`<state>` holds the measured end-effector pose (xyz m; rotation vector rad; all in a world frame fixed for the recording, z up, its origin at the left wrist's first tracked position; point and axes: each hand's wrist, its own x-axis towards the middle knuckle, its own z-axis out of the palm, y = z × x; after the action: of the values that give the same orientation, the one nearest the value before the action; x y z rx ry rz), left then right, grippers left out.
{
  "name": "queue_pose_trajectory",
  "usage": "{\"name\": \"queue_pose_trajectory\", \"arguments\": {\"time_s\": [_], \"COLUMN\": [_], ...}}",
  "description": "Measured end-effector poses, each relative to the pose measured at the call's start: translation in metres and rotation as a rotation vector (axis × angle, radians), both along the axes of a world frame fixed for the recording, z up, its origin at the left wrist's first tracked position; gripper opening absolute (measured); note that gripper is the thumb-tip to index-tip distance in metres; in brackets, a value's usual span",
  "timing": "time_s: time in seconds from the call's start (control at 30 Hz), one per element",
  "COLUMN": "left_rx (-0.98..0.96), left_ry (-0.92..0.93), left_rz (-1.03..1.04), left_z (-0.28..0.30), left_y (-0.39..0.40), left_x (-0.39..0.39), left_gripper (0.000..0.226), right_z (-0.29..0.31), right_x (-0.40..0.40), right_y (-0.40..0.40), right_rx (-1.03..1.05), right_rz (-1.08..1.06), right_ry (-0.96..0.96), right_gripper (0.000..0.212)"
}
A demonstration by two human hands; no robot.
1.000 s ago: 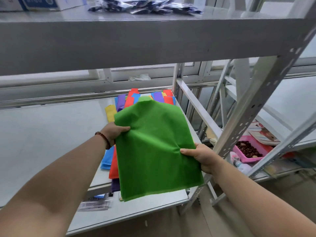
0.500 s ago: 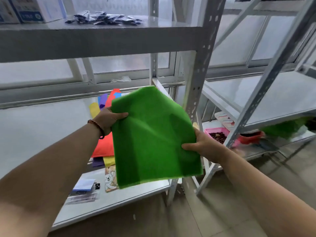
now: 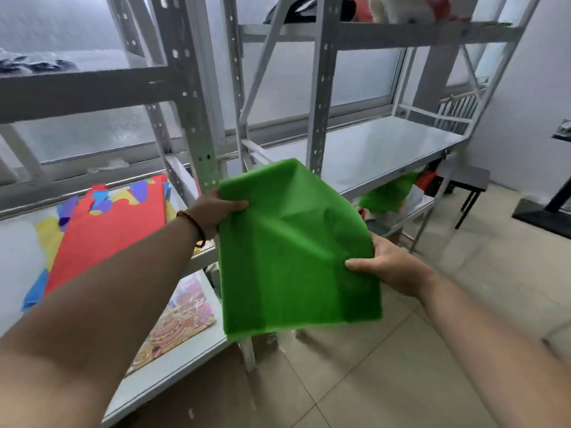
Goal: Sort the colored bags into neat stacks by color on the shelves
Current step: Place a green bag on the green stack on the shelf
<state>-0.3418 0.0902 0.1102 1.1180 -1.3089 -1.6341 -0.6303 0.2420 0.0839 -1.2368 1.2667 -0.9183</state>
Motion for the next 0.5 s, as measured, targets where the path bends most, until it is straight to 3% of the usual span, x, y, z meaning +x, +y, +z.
{"name": "queue_pose_trajectory", "arguments": {"time_s": [0.2,0.4,0.5], "left_rx": [0.002,-0.030,-0.064], "left_ry": [-0.066,-0.120,-0.141], "left_rz": [-0.120,-0.166,-0.201], "left_z": [0.014,0.008,0.008], "left_y": [-0.027,-0.079,-0.113], "left_x": [-0.123,-0.235,-0.292], "left_gripper": [0.020,0.030,0.040], "right_z": [-0.001,-0.005,0.000], "right_x": [-0.097,-0.196,-0.245], "right_y": [0.010,-0.025,-0.053], "right_rx": [0.013,0.019,-0.008], "right_rz": [-0.168,-0.256,-0.268], "right_ry": [0.014,0.023,0.030], "right_gripper": [0.044,0.090,0.084]}}
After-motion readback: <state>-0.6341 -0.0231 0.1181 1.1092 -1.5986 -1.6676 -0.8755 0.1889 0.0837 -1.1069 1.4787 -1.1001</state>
